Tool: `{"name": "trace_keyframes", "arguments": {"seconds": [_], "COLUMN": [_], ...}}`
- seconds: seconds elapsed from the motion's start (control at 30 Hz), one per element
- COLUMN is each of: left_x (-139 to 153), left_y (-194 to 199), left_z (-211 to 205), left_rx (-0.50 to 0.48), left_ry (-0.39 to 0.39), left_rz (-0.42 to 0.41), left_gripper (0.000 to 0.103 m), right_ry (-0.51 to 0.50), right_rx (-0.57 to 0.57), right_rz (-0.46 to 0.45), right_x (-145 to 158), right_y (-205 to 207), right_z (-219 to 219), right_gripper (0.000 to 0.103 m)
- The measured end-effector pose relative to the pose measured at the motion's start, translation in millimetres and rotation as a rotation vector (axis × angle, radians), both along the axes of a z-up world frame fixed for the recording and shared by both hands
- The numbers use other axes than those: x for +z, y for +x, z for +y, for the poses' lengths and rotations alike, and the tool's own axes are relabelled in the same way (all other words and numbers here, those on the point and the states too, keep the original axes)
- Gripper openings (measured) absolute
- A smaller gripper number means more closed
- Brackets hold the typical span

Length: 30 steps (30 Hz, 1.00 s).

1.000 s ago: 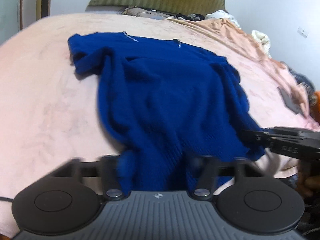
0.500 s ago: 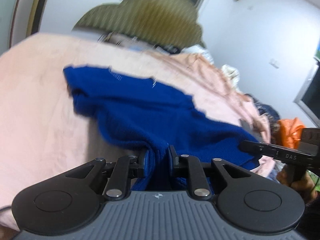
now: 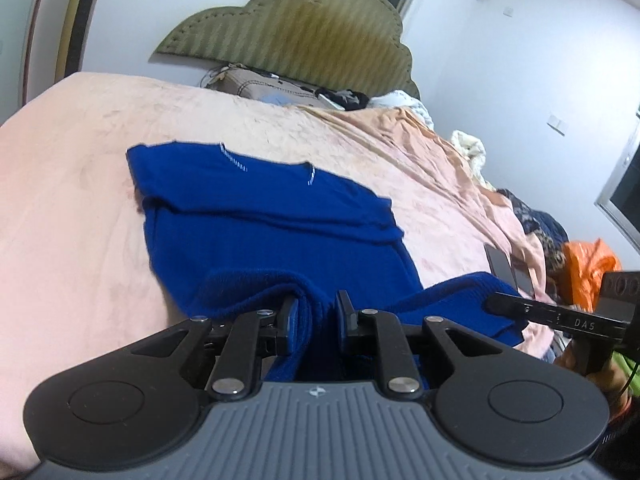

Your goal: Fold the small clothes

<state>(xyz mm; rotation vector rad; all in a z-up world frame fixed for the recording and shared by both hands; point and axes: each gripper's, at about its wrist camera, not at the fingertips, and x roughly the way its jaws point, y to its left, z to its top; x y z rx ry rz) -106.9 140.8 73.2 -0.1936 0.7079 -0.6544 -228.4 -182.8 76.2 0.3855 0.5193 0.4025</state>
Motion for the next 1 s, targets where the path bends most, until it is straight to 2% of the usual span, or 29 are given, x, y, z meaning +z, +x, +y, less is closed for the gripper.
{"name": "trace_keyframes", "arguments": {"seconds": [0.23, 0.47, 0.63, 0.77, 0.87, 1.0], "left_x": [17.6, 23.2, 13.8, 4.2, -6.8, -20.0], "left_y": [34.4, 82.3, 136.7, 175.5, 203.6, 222.0], "left_z": [-20.0, -37.8, -51.3, -60.8, -63.9, -65.4], "left_rx": [0.02, 0.019, 0.033, 0.081, 0.103, 0.134], "left_ry": [0.036, 0.068, 0.092, 0.148, 0.161, 0.206], "left_rz": [-0.016, -0.014, 0.037, 0.037, 0.07, 0.087], "left_gripper": [0.018, 0.018, 0.018, 0.018, 0.018, 0.018], "right_ry": [0.141, 0.182, 0.18, 0.179, 0.182, 0.211], "right_rx": [-0.085, -0.145, -0.185, -0.212, -0.229, -0.242], "right_rz": [0.005, 0.032, 0.058, 0.103, 0.13, 0.165], "right_x": [-3.6, -8.9, -16.0, -25.6, -32.7, -43.7], "right_y": [42.7, 86.3, 122.9, 159.2, 183.6, 214.4], "right_z": [-23.2, -34.2, -40.5, -46.6, -51.3, -56.4], "right_gripper": [0.021, 0.021, 0.021, 0.021, 0.021, 0.021]}}
